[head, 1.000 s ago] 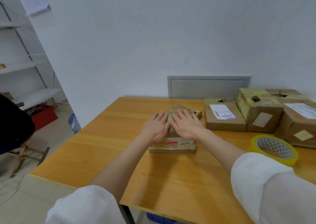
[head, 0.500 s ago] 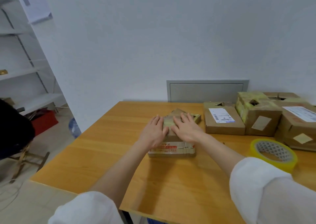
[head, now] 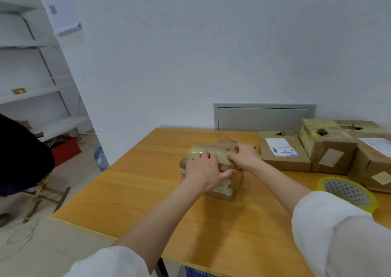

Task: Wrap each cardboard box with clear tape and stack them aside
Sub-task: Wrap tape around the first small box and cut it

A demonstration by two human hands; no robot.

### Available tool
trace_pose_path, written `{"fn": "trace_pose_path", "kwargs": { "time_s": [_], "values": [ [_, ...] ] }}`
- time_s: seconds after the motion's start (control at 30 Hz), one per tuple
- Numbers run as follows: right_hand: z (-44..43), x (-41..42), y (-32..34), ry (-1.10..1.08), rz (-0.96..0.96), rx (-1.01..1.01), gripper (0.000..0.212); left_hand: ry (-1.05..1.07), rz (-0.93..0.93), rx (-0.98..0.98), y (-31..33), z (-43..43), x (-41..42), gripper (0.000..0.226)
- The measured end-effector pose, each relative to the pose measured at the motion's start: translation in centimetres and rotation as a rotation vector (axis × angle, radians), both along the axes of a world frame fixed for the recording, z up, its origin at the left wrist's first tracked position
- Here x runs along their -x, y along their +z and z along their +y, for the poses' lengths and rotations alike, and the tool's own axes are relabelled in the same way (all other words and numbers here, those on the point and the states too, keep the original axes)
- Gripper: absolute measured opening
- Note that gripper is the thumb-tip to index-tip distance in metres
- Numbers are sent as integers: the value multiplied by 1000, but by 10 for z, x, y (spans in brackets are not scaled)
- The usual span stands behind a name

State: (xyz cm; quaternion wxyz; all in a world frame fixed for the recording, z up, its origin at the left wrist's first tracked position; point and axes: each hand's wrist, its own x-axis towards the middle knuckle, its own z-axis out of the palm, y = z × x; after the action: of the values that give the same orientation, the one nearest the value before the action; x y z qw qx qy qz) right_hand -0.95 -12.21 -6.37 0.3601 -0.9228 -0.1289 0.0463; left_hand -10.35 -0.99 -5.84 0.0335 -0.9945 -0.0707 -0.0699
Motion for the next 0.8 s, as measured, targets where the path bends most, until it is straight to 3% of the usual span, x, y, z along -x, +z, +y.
{"fn": "trace_pose_path", "kwargs": {
  "time_s": [0.2,0.33,0.53,0.8],
  "values": [
    [62,15,-3,4,131,-171,30,108,48,-49,6,70,-12,46],
    [115,16,-10,95,156,-194,39,110,-54,-37,-2,111,-25,51],
    [170,-8,-16,174,101,-189,45,175,-107,143,-16,161,-69,44],
    [176,-56,-36,134,93,-166,47,202,-141,259,-19,202,-134,34]
  ]
}}
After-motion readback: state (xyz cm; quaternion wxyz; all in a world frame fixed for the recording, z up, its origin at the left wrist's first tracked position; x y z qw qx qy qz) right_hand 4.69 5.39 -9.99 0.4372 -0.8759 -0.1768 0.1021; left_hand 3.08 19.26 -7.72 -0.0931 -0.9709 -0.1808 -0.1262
